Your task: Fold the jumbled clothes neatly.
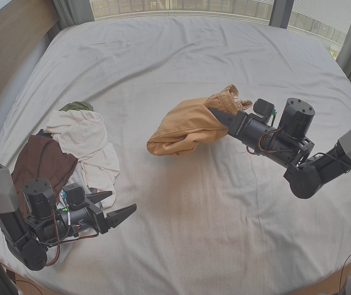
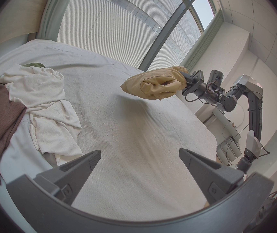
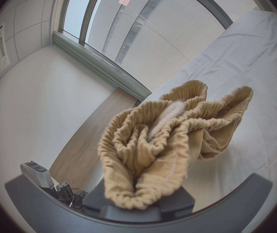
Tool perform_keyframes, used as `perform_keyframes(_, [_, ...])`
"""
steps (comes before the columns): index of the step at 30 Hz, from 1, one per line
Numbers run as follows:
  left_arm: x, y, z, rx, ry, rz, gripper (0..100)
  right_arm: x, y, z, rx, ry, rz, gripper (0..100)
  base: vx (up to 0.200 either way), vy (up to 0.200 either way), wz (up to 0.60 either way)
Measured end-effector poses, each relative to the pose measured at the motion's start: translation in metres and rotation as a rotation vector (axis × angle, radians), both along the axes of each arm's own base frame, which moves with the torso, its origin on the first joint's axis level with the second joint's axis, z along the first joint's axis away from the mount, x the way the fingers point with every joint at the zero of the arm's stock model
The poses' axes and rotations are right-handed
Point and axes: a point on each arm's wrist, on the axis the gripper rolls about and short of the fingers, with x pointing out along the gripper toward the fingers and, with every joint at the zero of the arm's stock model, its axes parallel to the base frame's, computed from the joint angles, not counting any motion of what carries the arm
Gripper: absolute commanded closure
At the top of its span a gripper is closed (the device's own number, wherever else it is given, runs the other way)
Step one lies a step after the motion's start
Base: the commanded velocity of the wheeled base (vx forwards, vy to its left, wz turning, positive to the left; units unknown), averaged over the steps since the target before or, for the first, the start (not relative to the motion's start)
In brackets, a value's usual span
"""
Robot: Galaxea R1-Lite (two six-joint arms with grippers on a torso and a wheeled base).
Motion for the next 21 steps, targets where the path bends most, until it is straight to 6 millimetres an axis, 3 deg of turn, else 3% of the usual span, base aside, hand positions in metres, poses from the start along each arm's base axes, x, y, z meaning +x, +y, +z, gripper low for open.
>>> perform_keyframes(13, [0.000,0.000,-0.002,0.001,0.008,-0.001,0,0.032,-0.002,-0.005,-0.001,0.010,-0.034,100,0.000,0.000,0.00])
perform_keyframes(21, [0.000,0.000,-0.003,0.002,0.012,-0.001,0,0.046,-0.003,0.003,-0.004,0.015,-0.040,100,0.000,0.000,0.00])
